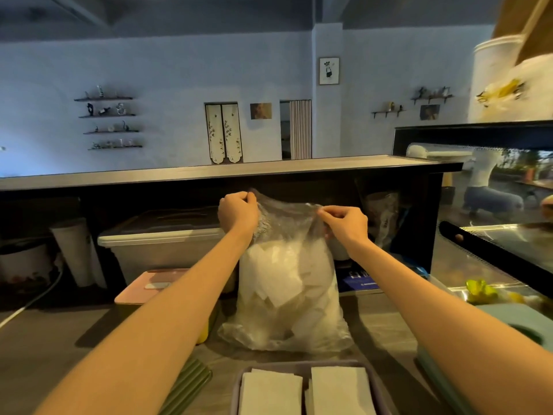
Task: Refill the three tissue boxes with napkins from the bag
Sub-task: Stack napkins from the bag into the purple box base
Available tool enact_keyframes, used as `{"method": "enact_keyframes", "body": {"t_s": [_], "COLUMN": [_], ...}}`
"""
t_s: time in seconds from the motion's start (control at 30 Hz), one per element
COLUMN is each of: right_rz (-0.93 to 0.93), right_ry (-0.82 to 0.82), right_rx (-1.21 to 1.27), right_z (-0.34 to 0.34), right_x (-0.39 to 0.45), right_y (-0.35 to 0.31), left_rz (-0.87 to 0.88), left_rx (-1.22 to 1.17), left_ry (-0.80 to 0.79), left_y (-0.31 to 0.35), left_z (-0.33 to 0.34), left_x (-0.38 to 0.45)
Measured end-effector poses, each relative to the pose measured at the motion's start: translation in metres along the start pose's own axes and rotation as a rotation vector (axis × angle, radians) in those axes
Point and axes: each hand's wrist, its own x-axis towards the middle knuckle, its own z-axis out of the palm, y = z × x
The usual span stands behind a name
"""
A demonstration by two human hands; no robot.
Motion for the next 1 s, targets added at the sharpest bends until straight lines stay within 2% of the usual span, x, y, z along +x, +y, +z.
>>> {"method": "enact_keyframes", "body": {"t_s": [0.03,0.1,0.17,0.2,0.27,0.33,0.4,0.47,0.53,0.57,0.63,0.7,0.73,0.8,0.9,1.0], "right_rz": [0.047,0.208,0.338,0.313,0.136,0.034,0.042,0.104,0.119,0.081,-0.002,-0.092,-0.163,-0.242,-0.228,-0.300], "right_ry": [-0.015,-0.167,-0.313,-0.313,-0.212,-0.212,-0.417,-0.742,-0.995,-1.023,-0.881,-0.693,-0.651,-0.644,-0.697,-0.692], "right_rx": [0.050,0.083,-0.049,-0.148,-0.250,-0.177,-0.064,-0.046,-0.241,-0.370,-0.525,-0.579,-0.606,-0.628,-0.636,-0.718], "right_z": [0.001,0.002,0.000,-0.001,-0.006,-0.012,-0.020,-0.030,-0.039,-0.040,-0.035,-0.030,-0.028,-0.023,-0.020,-0.018], "right_x": [0.002,0.002,-0.001,-0.003,-0.015,-0.034,-0.057,-0.084,-0.107,-0.114,-0.121,-0.123,-0.123,-0.121,-0.118,-0.116], "right_y": [0.001,0.002,0.006,0.008,0.006,-0.002,-0.012,-0.024,-0.024,-0.018,0.002,0.020,0.026,0.037,0.050,0.056], "left_rz": [-0.006,-0.091,-0.138,-0.088,0.087,0.248,0.311,0.268,0.166,0.170,0.286,0.403,0.436,0.453,0.459,0.375], "left_rx": [0.019,0.013,0.090,0.172,0.265,0.268,0.341,0.430,0.580,0.663,0.754,0.760,0.743,0.680,0.599,0.479], "left_ry": [-0.032,-0.186,-0.329,-0.357,-0.367,-0.574,-0.905,-1.250,-1.514,-1.551,-1.438,-1.257,-1.205,-1.146,-1.022,-0.878], "left_y": [0.001,0.004,0.005,0.004,0.003,0.004,0.005,0.005,-0.003,-0.010,-0.029,-0.047,-0.054,-0.067,-0.082,-0.093], "left_z": [-0.001,-0.005,-0.009,-0.012,-0.022,-0.035,-0.052,-0.069,-0.079,-0.080,-0.078,-0.073,-0.069,-0.062,-0.048,-0.041], "left_x": [0.002,0.003,0.001,0.000,-0.007,-0.019,-0.035,-0.052,-0.064,-0.067,-0.070,-0.070,-0.071,-0.076,-0.083,-0.090]}}
